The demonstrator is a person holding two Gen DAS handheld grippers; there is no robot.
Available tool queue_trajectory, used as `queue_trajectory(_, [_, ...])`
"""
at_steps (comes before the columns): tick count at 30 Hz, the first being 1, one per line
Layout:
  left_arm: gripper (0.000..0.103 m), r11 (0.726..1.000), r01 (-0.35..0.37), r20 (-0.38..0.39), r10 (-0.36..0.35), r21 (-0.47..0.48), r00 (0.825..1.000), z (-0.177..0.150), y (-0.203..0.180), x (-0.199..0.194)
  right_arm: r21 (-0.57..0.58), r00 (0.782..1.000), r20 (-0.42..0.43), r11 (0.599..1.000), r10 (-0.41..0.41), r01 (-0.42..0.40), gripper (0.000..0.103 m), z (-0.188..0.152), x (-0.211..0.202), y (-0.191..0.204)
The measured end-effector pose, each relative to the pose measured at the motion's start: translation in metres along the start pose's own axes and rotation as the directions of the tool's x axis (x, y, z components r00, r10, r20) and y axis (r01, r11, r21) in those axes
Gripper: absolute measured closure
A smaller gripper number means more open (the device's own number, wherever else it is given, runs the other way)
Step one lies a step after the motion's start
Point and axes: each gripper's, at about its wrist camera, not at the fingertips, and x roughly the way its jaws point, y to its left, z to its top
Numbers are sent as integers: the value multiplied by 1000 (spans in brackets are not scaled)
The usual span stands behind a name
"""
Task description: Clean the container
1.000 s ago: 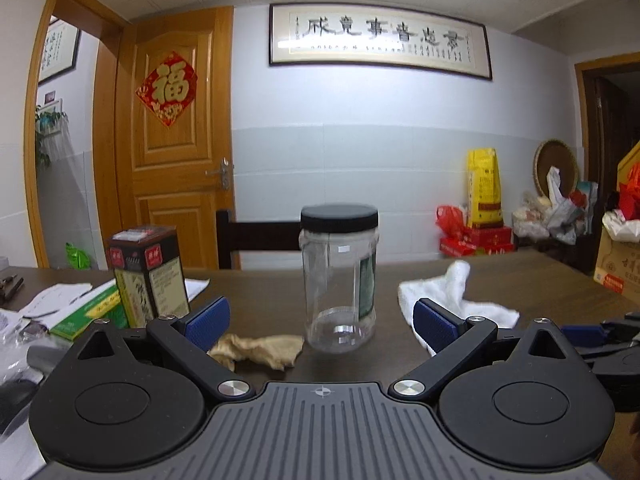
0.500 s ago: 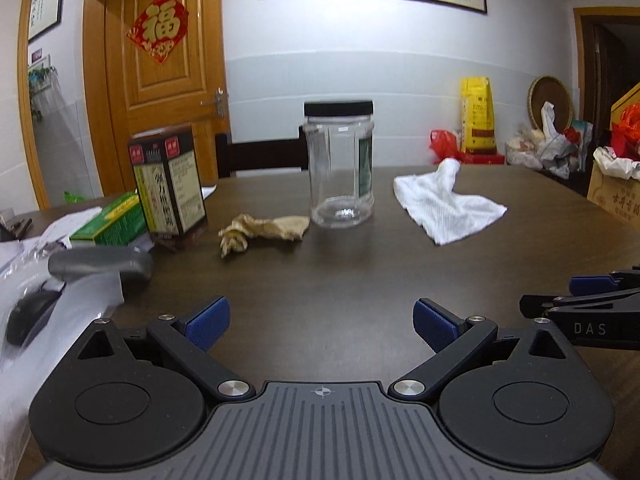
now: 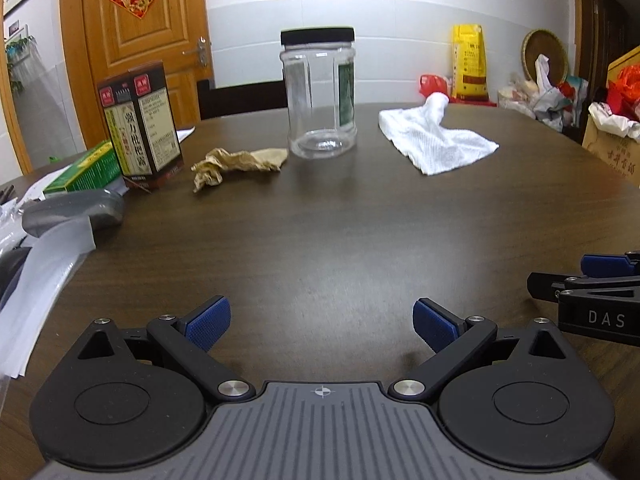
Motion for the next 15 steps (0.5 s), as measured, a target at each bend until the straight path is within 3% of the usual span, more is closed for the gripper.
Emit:
queue_trajectory(7, [3,999,-13,-38,12,-31,999,-5,0,9,-14,1000,14,1000,7,-7,43,-1,2,0])
queue_trajectory(11, [3,999,-25,-29,24,-46,999,-7,0,10,-10,1000,25,1000,11,-11,30,-2,5,-2])
queue_trajectory(15, [0,998,-29,-23,27,-62,999,-7,1,11,-3,999,41,1000,16,-16,24,-4,7,-5])
